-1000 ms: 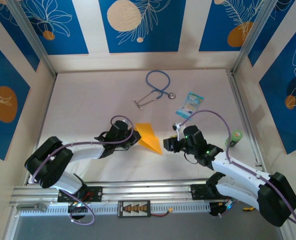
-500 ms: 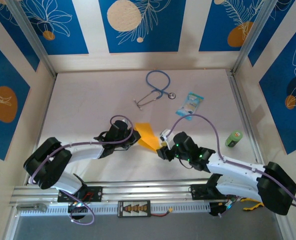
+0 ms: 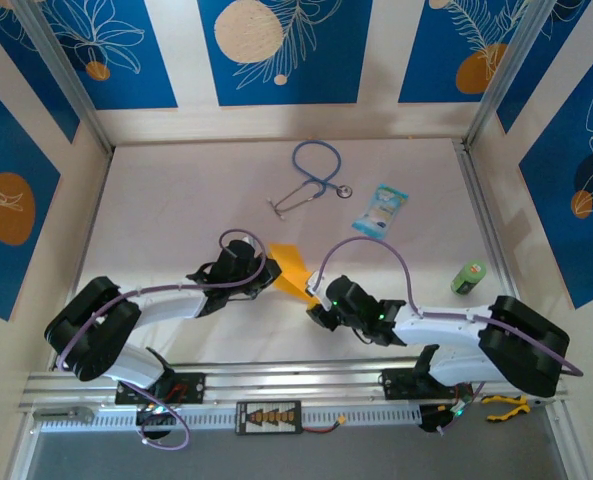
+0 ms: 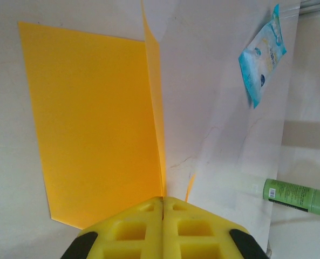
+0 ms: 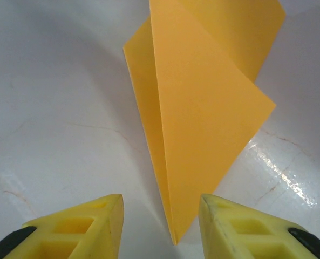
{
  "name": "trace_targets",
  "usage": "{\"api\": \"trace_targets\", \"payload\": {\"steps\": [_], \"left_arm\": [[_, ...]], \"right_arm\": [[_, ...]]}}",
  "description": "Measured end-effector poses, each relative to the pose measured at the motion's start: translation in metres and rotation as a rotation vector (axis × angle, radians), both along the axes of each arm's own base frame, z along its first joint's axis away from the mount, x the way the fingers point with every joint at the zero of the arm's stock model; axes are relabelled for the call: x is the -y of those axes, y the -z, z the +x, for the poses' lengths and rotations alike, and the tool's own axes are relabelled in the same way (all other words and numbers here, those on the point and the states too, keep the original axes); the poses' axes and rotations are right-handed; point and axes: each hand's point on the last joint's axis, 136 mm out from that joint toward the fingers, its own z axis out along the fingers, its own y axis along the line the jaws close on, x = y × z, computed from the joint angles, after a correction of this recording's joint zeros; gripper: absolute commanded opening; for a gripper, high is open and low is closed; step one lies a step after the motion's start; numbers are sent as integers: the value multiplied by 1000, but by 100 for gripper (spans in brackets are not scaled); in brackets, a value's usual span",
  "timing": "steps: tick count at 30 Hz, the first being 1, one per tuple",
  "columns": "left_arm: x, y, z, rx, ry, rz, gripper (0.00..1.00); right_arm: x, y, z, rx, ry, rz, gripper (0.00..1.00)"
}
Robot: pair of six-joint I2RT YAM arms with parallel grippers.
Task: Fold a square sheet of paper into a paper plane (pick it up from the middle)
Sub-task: Fourth fold the wing at the center of the table.
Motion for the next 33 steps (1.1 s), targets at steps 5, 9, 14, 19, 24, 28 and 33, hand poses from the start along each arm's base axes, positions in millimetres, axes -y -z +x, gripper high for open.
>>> {"api": "trace_targets", "payload": {"steps": [5, 9, 14, 19, 24, 28, 33], "left_arm": [[1, -1, 1, 2, 0, -1, 0], [2, -4, 2, 3, 0, -2, 0], [1, -3, 2, -1, 0, 2, 0], [1, -3, 1, -3, 0, 3, 0], [1, -6, 1, 2, 0, -1, 0], [1, -6, 1, 2, 0, -1, 0], [1, -6, 1, 2, 0, -1, 0]], "right_arm": [[-5, 5, 8, 14, 9, -17, 42], [-10, 7, 11, 19, 3, -22, 41], [-14, 6, 14, 20, 0, -15, 40], [-16, 6, 12, 17, -27, -14, 40], [-17, 5, 13, 29, -40, -16, 40], [-19, 2, 14, 46, -48, -9, 37], [-23, 6, 19, 52, -49, -17, 36]]}}
